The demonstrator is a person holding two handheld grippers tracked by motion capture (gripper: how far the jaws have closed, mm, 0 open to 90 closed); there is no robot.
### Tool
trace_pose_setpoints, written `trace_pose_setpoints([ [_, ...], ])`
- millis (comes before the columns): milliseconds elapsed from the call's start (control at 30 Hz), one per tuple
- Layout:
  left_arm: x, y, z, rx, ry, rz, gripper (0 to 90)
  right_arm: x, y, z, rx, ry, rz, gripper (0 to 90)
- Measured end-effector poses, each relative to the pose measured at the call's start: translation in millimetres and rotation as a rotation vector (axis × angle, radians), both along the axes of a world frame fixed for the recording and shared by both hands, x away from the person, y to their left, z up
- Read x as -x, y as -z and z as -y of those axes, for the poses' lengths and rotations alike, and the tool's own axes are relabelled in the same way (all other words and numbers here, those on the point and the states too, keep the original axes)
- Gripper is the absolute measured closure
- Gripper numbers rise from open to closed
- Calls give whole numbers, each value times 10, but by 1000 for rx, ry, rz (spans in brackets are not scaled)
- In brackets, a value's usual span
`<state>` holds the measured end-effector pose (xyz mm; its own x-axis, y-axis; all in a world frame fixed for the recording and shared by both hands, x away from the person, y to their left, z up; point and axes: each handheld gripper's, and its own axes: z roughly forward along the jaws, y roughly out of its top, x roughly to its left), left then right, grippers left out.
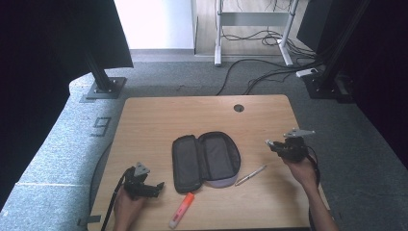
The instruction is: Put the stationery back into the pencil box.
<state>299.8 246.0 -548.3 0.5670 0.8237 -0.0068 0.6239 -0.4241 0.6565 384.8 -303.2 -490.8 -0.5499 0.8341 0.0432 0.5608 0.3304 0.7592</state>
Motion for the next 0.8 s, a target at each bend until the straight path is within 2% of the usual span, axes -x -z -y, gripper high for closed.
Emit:
trace_pose_setpoints([
  [800,0,0,0,0,0,0,0,3,-94,-230,14,-54,9,715],
])
